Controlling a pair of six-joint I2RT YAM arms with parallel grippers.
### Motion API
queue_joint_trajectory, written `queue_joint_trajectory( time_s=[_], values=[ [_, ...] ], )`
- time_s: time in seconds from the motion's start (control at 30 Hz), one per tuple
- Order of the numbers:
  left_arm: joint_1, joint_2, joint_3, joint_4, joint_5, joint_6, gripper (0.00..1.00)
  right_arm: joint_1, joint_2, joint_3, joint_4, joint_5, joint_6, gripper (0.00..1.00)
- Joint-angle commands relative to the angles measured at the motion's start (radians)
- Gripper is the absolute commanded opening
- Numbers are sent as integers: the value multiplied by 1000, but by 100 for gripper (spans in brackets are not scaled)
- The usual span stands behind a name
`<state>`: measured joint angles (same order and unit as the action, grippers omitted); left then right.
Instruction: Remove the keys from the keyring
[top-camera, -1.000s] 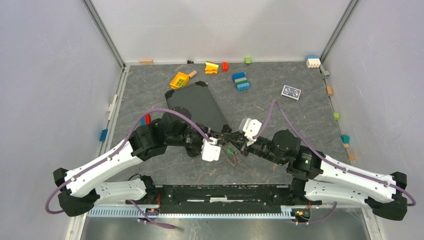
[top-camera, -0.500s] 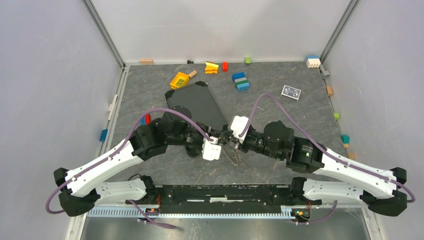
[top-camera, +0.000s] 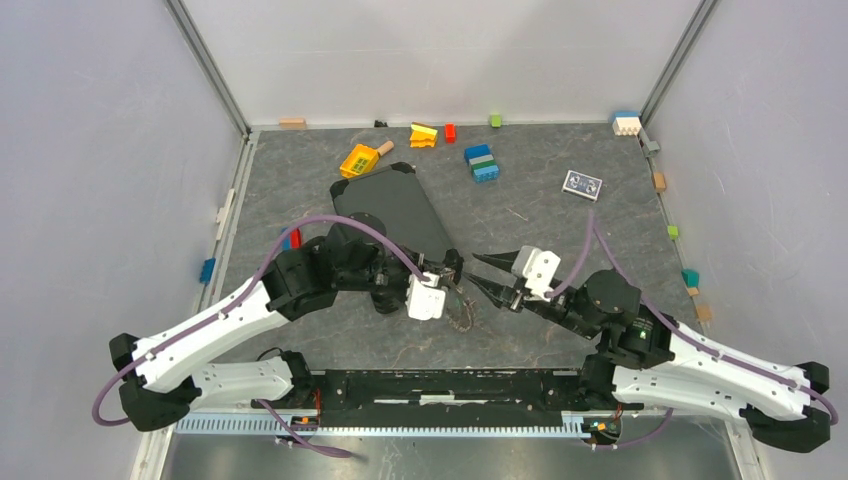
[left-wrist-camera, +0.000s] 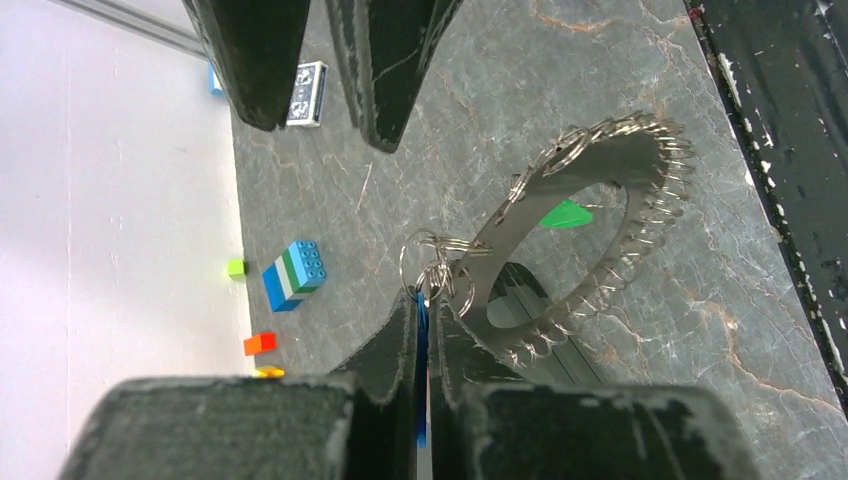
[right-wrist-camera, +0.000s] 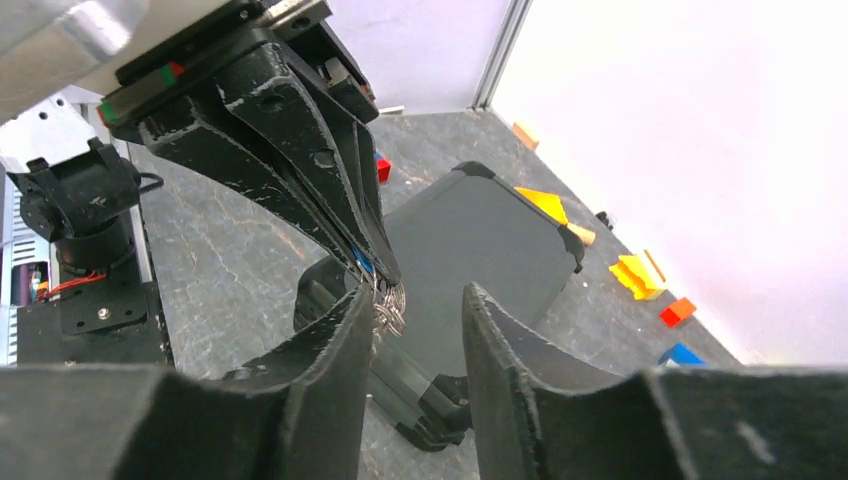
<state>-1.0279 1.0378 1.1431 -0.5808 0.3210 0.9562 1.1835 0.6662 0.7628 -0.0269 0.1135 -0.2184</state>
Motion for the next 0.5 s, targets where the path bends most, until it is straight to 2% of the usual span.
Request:
queue_joint_trajectory(
  time_s=[0.0,0.27,0.47],
  values=[
    [-3,11,37,63,-33,-85,2,-2,-31,-55,127,-67,-3,46],
    [-3,28,61,64,-62,-131,2,-2,-17,-134,179,-85,48,47],
    [-2,36,70,57,-72,-142,2,-2,-1,-187,211,-34,94,48]
  ],
)
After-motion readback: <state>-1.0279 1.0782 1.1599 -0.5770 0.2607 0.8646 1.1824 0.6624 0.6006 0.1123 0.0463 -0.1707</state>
